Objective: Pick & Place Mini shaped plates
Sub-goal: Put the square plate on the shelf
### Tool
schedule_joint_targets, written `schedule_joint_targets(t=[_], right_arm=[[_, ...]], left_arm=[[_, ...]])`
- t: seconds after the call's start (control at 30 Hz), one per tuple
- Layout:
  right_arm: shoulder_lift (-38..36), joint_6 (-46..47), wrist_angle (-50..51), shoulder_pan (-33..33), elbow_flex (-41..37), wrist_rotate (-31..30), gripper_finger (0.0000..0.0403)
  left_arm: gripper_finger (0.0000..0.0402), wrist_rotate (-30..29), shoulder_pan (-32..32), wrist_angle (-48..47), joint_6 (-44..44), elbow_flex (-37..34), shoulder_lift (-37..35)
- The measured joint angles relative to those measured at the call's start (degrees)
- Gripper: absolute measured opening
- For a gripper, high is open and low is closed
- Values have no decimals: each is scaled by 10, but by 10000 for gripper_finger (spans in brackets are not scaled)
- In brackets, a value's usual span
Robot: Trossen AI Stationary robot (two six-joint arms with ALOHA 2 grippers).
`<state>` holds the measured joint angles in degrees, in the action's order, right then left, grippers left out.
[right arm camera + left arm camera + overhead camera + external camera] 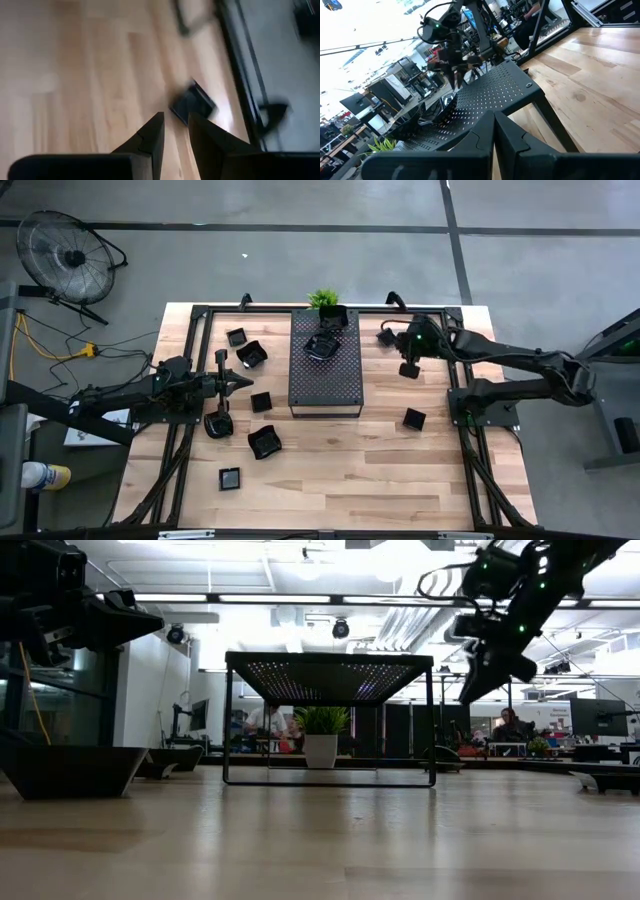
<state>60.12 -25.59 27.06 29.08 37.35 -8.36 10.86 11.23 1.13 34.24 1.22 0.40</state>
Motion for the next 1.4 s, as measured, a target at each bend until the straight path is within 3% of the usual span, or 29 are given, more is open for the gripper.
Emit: schedule_joint_targets(t=[0.1,0.2,0.37,0.6,1.0,1.4], right_arm=[[14,-129,-23,11,-23,33,83],[33,-224,-64,21,-55,-5,83],[60,-287,-149,47,-100,-52,83],[100,-300,-218,81,-117,-48,94],[177,-311,-256,118,-96,-4,173],[276,-317,-196,123,-7,39,156]], left_arm=[[1,0,0,0,0,0,0],[1,0,0,0,0,0,0],[1,0,0,0,0,0,0],[1,0,0,0,0,0,0],[1,0,0,0,0,0,0],[1,0,0,0,0,0,0]])
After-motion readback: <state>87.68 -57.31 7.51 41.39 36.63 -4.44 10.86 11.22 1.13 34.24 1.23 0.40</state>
